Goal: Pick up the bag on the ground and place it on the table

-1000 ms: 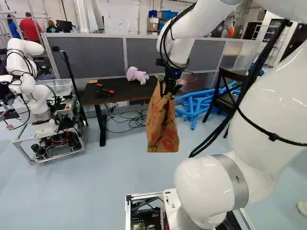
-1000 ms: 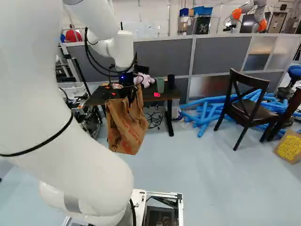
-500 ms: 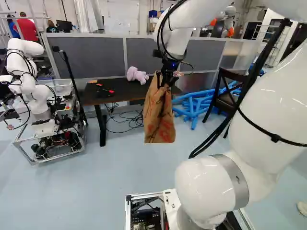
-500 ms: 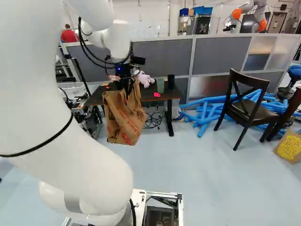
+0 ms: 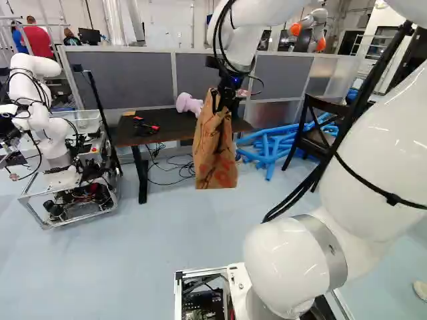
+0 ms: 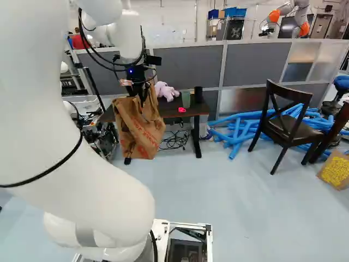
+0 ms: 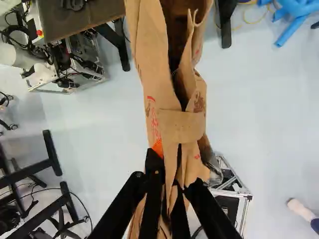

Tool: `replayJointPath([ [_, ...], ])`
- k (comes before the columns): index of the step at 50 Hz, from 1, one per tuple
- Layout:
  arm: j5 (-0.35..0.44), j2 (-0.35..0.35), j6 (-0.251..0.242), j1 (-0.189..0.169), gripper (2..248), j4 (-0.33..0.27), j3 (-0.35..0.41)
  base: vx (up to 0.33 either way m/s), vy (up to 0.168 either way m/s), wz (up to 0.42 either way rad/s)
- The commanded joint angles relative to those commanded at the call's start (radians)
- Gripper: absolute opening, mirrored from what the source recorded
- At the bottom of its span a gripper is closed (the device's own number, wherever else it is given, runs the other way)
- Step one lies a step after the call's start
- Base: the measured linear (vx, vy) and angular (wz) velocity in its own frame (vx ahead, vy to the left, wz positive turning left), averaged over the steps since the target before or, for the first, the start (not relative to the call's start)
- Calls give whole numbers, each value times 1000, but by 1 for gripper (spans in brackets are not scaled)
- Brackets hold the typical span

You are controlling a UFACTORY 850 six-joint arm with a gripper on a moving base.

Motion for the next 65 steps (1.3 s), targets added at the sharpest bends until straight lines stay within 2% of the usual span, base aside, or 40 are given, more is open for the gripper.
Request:
replayJointPath([
  [31,-1,26,0,3,21,0,-13,1,1,4],
  [65,-1,26,0,3,21,0,-13,87,-26,39],
])
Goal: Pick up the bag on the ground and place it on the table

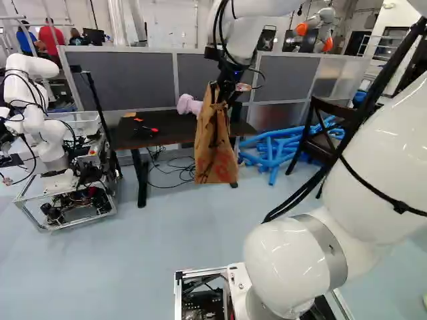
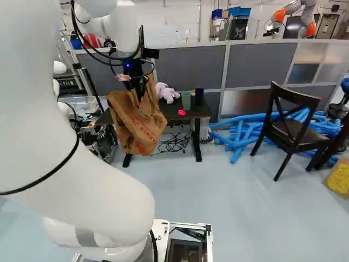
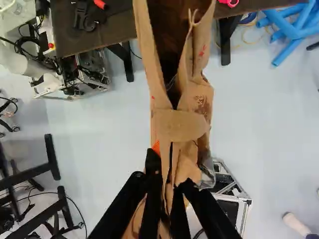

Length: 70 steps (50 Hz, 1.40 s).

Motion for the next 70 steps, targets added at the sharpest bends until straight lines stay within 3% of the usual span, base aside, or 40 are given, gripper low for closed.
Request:
replayJointPath([
  [49,0,0,0,0,21,0,0,195,18,169],
  [70,0,0,0,0,21,0,0,153,-48,64],
])
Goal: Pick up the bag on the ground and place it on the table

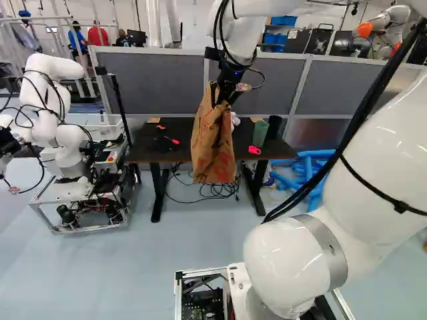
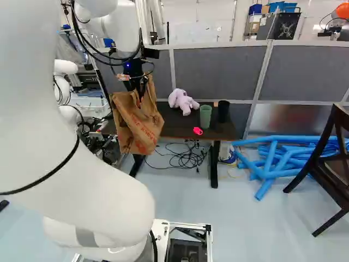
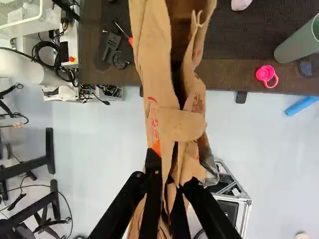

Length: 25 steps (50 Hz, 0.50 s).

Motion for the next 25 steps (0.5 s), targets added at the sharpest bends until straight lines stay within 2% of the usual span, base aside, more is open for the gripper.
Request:
replayJointPath([
  [25,0,0,0,0,21,0,0,95,-42,-4],
])
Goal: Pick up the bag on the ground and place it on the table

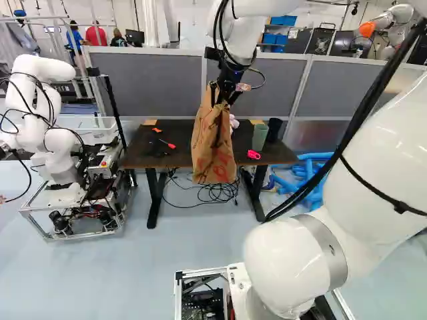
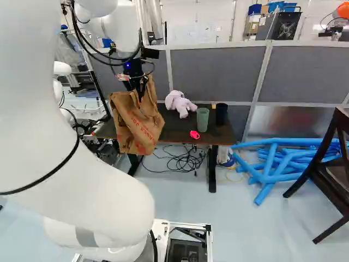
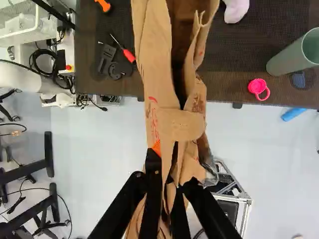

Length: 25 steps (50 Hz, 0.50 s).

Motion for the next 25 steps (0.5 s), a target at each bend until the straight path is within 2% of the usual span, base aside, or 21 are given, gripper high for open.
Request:
replayJointPath([
  [15,0,-15,0,-5,21,0,-14,126,-42,-2],
  [25,0,-41,0,-14,21,-2,-39,15,-6,-3],
])
